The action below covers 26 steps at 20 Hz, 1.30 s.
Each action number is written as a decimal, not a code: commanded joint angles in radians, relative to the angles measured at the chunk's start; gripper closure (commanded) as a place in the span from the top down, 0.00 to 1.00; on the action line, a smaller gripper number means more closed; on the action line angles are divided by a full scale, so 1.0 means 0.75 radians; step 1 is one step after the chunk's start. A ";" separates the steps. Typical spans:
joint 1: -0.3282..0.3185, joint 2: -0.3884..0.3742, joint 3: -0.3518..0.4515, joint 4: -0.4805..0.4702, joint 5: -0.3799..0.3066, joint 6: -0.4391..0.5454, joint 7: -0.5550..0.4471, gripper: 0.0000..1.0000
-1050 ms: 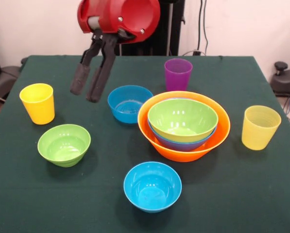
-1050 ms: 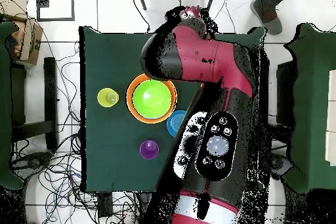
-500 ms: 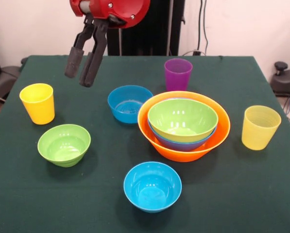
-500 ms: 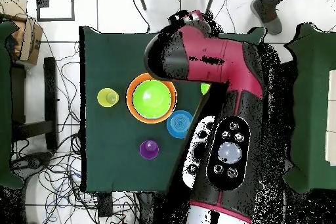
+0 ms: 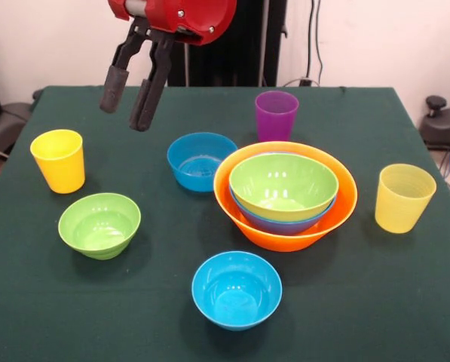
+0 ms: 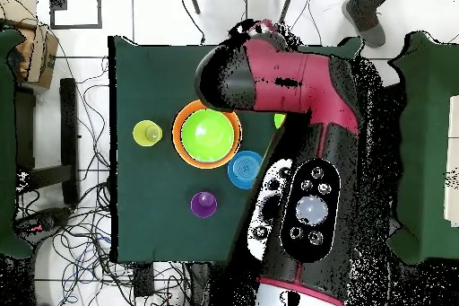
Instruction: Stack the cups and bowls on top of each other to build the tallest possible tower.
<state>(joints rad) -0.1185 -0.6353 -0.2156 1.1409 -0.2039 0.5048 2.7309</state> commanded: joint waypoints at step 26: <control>-0.254 -0.044 0.467 0.308 0.005 0.522 -0.386 1.00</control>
<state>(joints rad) -0.3110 -0.6580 0.0074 1.2818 -0.1722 0.7778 2.7235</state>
